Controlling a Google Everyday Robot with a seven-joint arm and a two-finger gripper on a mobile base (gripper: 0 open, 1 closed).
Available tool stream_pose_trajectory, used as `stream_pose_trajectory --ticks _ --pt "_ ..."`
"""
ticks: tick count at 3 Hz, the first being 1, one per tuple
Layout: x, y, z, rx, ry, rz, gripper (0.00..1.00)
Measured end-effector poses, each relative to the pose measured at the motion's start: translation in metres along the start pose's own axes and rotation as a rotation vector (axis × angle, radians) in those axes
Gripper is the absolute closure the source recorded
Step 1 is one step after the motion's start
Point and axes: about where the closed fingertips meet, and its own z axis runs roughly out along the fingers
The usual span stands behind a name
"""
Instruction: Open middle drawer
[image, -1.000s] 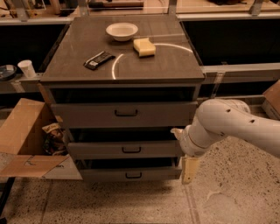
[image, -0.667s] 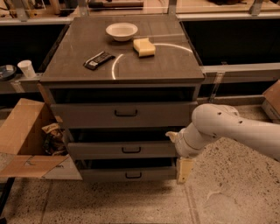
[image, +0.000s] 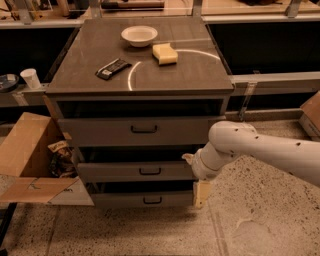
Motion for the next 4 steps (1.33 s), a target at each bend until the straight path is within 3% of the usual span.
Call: stream_pose_trajectory --ticks 2,4 --pt "0.028 -0.018 0.054 -0.016 0.058 -0.042 0.0" --pt "0.043 -0.06 0.084 0.056 0.089 -0.084 0.0"
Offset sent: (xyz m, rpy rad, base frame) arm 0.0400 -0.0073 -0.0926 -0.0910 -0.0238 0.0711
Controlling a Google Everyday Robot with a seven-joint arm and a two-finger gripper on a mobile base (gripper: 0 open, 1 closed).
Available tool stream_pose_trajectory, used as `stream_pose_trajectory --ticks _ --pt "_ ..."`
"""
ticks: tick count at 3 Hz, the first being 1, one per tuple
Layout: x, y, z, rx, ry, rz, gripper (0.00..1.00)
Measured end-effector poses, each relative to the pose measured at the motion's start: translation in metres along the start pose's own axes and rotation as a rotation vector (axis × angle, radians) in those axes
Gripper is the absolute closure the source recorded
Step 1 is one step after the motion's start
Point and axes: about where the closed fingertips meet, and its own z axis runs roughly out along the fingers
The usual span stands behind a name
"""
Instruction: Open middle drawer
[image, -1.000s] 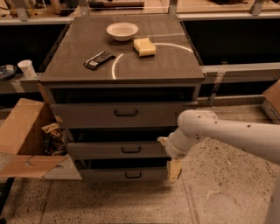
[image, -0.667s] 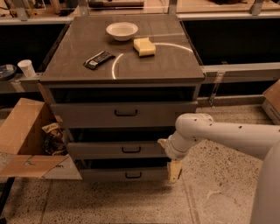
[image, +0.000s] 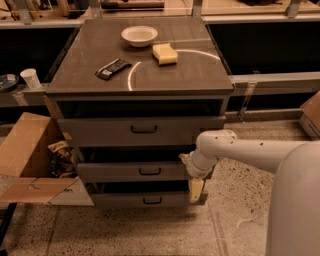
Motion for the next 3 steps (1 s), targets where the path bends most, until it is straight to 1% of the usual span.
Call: stream_pose_trajectory --ticks 1,2,3 --pt "0.009 -0.015 0.016 0.009 -0.002 0.025 0.0" --pt "0.017 -0.028 0.036 0.005 -0.013 0.071 0.0" --pt "0.02 -0.04 0.063 -0.02 -0.027 0.1 0.02"
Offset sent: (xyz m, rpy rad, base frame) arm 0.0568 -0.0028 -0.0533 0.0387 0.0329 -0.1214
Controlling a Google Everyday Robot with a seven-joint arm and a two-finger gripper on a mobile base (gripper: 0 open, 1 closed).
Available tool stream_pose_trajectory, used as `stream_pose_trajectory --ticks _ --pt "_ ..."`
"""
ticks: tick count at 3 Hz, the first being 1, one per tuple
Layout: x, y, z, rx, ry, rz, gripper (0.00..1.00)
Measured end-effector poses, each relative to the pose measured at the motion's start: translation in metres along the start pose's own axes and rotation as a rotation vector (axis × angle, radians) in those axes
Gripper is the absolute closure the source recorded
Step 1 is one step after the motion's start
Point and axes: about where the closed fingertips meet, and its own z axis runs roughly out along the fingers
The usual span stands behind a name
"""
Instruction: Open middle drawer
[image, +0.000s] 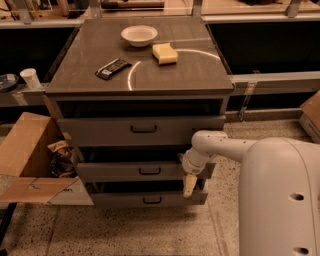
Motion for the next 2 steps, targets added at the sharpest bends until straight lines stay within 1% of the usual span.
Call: stream_pose_trajectory --ticks 1,2 --pt "-0.003 -0.0057 0.0095 -0.009 -0.007 0.004 0.25" --pt "-0.0049 -0.0063 0.0028 -0.005 -0.007 0.005 0.56"
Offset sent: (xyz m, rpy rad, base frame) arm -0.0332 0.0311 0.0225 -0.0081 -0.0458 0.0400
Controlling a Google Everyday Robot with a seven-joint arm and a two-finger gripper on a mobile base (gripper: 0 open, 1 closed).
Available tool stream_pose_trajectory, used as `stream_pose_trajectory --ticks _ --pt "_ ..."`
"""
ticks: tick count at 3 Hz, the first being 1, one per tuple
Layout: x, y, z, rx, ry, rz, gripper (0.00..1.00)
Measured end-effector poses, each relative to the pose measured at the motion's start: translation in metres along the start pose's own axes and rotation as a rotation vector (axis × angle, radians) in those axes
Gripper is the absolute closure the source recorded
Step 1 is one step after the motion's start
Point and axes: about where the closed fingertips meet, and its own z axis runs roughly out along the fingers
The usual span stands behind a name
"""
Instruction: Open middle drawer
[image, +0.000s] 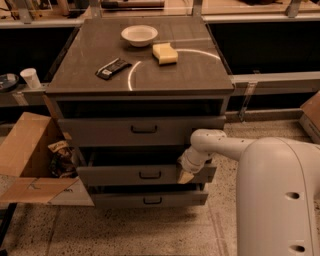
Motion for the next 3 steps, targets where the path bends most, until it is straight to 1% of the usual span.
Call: stream_pose_trajectory --ticks 1,2,3 --pt "0.0 0.0 0.0 0.0 0.0 0.0 0.78" --pt "-0.009 0.0 -0.011 0.029 -0.01 0.004 0.75" --pt "-0.009 0.0 -0.011 0.029 -0.01 0.004 0.52"
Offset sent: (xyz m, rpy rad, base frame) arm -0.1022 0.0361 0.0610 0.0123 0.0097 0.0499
